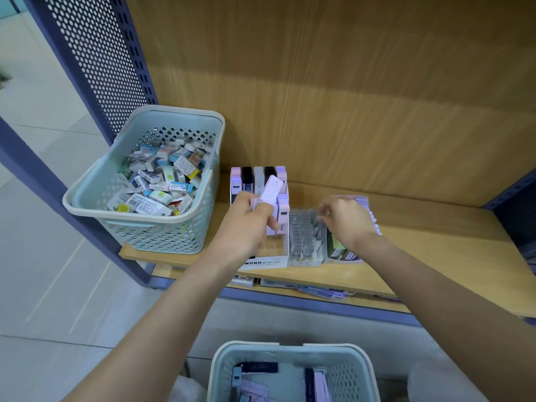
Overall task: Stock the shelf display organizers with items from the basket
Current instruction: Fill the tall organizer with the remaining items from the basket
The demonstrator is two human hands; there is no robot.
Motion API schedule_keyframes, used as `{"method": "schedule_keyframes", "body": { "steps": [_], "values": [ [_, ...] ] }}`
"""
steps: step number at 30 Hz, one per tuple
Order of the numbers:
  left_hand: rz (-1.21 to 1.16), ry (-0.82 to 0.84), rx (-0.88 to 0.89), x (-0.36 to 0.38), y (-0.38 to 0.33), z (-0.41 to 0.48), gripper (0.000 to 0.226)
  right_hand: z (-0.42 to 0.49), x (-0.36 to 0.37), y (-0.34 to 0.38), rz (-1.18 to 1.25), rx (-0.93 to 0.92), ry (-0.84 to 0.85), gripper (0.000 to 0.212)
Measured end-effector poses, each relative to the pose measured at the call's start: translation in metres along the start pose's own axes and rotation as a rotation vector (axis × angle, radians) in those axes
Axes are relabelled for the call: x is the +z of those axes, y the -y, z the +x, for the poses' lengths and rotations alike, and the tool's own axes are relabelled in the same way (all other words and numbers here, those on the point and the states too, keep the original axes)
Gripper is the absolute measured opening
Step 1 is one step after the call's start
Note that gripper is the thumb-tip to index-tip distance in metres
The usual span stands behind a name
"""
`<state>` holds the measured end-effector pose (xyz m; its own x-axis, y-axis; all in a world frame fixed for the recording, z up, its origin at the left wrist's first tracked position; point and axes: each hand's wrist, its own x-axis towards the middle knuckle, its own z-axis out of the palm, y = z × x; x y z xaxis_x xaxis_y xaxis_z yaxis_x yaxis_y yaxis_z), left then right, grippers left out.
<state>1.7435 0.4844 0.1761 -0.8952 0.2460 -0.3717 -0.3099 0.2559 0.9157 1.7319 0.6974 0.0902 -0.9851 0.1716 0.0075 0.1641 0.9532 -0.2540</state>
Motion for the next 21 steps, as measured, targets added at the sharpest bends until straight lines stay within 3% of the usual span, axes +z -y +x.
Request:
{"method": "schedule_keyframes", "body": {
  "steps": [4, 13, 21],
  "values": [
    [0.003, 0.005, 0.007, 0.000, -0.001, 0.004, 0.004, 0.012, 0.001, 0.002, -0.033, -0.007, 0.019, 0.017],
    [0.001, 0.007, 0.027, 0.002, -0.002, 0.007, 0.011, 0.020, -0.011, -0.004, -0.009, -0.007, 0.200, 0.017],
    [0.008, -0.017, 0.019, 0.002, 0.001, 0.009, 0.010, 0.025, 0.004, -0.006, -0.161, -0.064, 0.161, 0.011]
  ]
}}
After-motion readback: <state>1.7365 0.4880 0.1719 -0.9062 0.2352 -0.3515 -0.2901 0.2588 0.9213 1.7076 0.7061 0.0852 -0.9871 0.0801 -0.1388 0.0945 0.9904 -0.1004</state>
